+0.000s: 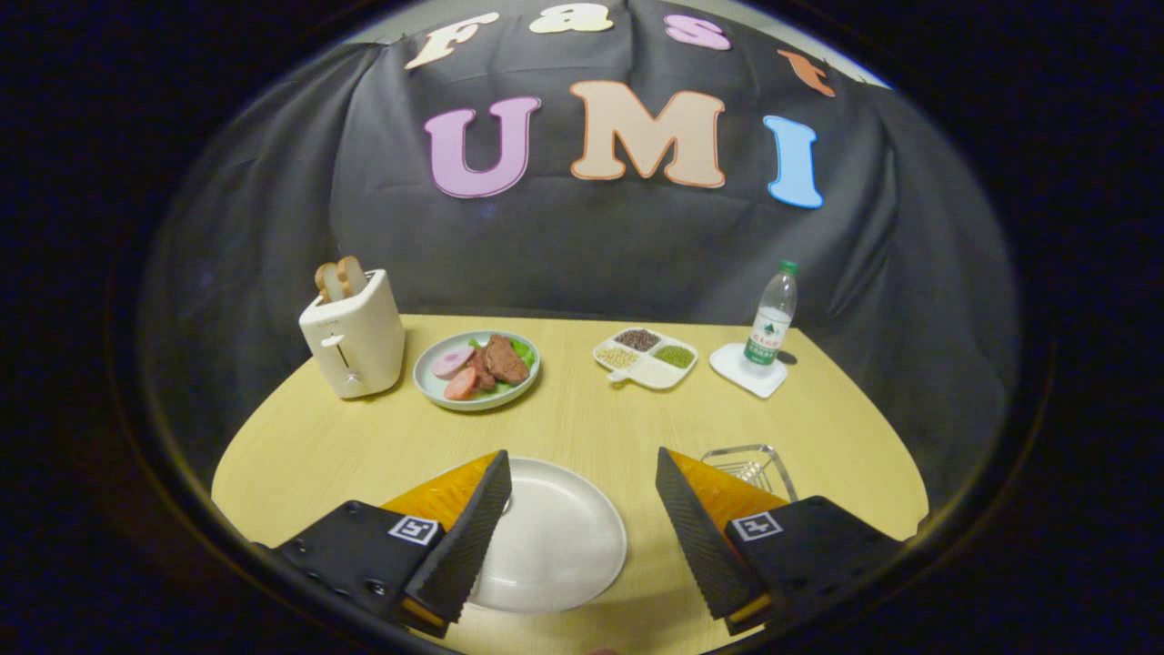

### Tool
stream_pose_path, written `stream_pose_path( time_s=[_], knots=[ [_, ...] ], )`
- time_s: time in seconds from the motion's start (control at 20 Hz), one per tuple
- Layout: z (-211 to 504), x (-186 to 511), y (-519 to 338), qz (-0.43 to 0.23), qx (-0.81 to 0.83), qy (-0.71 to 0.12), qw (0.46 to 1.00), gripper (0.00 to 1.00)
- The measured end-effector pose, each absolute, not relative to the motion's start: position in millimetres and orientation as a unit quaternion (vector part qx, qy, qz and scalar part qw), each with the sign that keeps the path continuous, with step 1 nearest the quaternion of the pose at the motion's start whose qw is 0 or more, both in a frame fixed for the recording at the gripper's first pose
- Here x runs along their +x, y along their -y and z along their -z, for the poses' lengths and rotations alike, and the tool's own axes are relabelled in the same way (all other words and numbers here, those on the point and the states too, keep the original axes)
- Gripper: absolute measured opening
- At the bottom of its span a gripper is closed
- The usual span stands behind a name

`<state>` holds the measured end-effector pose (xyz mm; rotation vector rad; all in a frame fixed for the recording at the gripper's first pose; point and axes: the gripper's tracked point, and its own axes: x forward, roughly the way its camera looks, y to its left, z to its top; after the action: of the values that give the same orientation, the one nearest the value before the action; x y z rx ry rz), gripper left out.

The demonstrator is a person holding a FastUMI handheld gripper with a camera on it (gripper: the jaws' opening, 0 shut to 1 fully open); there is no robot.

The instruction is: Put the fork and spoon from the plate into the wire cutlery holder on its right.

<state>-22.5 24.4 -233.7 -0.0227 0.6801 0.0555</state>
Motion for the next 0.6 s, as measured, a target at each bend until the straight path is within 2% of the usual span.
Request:
stream_pose_path(
  time_s=[0.15,0.25,0.6],
  knots=[
    [213.4,-16.4,-38.1,-0.022,-0.033,-0.289,0.956,1.0],
    [207.7,-17.1,-61.2,-0.043,-0.027,-0.276,0.96,1.0],
    [274.6,-48.8,-100.9,-0.08,-0.016,-0.368,0.926,1.0]
  ],
)
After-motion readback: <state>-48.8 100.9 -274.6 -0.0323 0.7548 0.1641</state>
